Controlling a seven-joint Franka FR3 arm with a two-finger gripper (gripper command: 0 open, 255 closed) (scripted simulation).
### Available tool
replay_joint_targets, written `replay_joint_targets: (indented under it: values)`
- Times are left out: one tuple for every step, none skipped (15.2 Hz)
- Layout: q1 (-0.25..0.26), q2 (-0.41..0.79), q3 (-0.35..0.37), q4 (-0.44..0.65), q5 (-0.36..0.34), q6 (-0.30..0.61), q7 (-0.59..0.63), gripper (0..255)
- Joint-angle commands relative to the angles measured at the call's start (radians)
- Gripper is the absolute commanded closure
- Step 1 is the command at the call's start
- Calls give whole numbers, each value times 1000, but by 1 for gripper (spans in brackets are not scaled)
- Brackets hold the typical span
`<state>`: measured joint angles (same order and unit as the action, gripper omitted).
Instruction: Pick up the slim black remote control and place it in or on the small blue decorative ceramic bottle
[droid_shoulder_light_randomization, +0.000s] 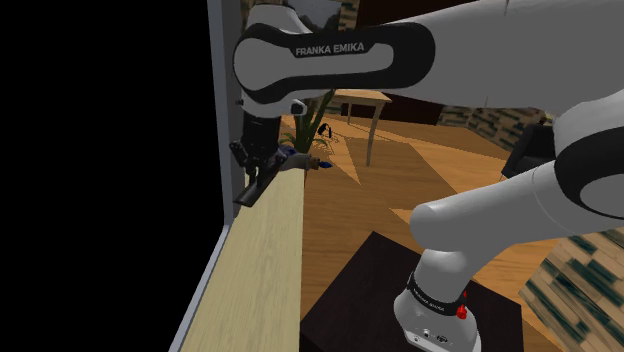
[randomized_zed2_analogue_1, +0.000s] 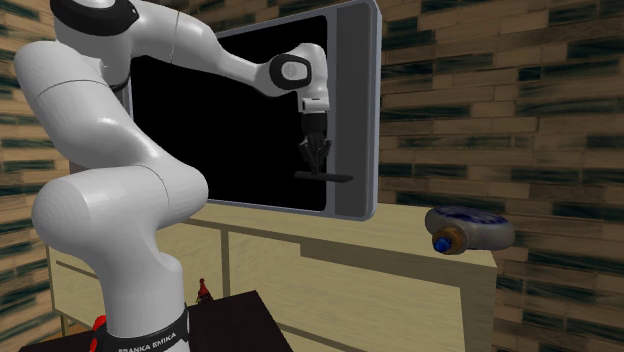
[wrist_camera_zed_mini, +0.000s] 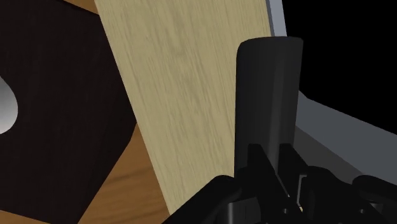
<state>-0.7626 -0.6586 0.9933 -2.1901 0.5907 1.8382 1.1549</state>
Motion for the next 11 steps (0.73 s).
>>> replay_joint_targets:
  values:
    - [-28,25,-6,6,-19,8,-27,255]
    - [-47,42,-9,9,-31,16,-44,255]
    - [-67,58,-9,13,-41,24,-61,255]
    - [-94,71,-6,19,-48,28,-81,255]
    - [-118,88,-3,25,-59,35,-98,255]
    - [-144,105,2,32,-69,41,-115,255]
    - [-167,126,5,40,-83,49,-128,255]
    - [-189,149,9,50,-99,58,-140,255]
    - [-212,173,14,60,-116,66,-150,255]
    - [-236,198,21,71,-134,74,-160,255]
    - [-260,225,29,84,-153,82,-168,255]
